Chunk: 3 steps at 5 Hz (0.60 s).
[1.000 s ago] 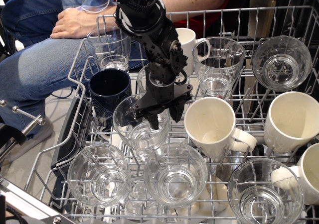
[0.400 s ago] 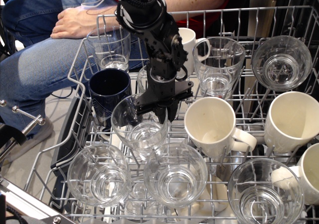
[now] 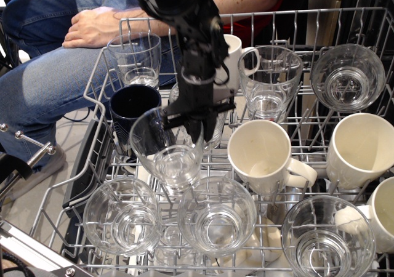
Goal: Pick up glass cup
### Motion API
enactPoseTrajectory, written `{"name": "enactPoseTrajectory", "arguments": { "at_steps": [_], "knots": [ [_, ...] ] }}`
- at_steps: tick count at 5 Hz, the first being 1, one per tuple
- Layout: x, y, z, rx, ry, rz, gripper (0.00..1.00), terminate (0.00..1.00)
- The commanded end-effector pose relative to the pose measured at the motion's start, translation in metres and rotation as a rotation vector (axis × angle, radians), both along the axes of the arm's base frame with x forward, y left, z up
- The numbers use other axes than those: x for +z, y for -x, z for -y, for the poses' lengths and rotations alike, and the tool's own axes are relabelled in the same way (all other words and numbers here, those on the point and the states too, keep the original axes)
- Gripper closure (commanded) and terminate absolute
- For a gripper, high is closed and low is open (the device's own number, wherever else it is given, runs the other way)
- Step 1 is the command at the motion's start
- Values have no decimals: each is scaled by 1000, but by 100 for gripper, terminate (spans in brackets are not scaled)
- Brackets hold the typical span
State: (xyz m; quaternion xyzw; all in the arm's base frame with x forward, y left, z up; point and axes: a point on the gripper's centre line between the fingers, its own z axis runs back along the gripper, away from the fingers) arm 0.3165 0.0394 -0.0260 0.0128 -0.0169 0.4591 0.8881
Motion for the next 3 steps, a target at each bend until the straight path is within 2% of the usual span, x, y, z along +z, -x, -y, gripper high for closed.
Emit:
{"name": "enactPoseTrajectory", "arguments": {
  "at_steps": [1,2,3],
  "knots": [
    [96,7,5,-122,-31,101,100,0],
    [134,8,3,-152,-22,101,100,0],
    [158,3,-1,-190,-42,101,100,0]
  ]
}}
